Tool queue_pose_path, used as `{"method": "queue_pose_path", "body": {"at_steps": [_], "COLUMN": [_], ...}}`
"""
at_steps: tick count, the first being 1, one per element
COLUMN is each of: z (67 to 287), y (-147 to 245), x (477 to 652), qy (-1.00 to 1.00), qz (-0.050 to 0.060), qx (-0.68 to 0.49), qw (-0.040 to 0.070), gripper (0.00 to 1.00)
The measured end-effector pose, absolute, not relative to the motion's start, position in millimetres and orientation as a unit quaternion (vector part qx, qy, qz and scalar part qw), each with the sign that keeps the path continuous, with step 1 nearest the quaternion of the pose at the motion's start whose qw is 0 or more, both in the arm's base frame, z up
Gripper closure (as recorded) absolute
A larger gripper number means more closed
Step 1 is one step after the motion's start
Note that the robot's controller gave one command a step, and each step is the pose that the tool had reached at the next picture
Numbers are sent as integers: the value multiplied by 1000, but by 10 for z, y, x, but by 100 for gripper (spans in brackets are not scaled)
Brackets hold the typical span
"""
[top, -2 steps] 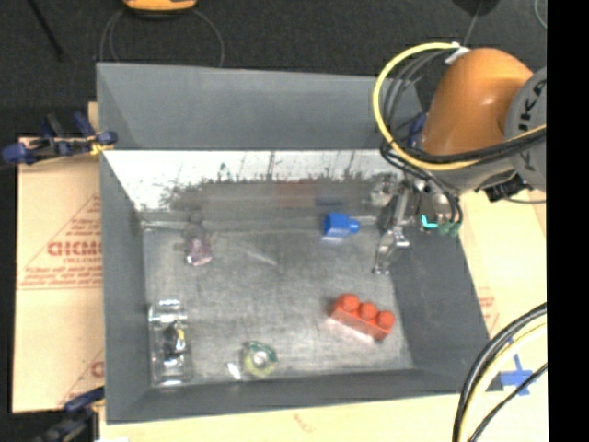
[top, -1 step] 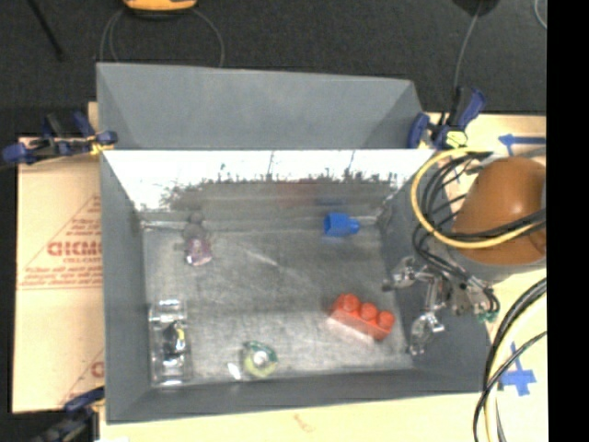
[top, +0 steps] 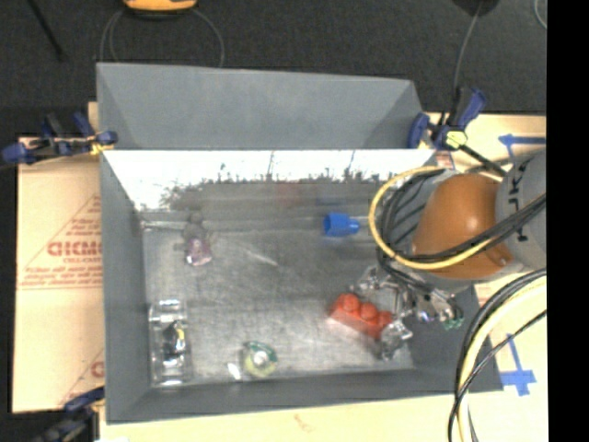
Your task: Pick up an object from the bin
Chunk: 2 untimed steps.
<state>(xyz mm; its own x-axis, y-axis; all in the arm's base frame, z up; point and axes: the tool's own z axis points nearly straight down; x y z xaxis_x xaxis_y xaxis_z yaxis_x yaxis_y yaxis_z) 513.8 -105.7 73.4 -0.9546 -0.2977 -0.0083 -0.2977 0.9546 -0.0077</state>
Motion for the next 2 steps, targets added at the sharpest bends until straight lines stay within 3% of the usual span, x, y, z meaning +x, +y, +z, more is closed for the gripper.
{"method": "queue_pose_path", "body": {"at_steps": [1, 2], "z": [765, 2249], "y": [-1053, -993], "x": [5164, 5188], "qy": [988, 969], "qz": [-3, -2], "qx": [-152, -247], "qw": [9, 5], "gripper": [100, 100]}}
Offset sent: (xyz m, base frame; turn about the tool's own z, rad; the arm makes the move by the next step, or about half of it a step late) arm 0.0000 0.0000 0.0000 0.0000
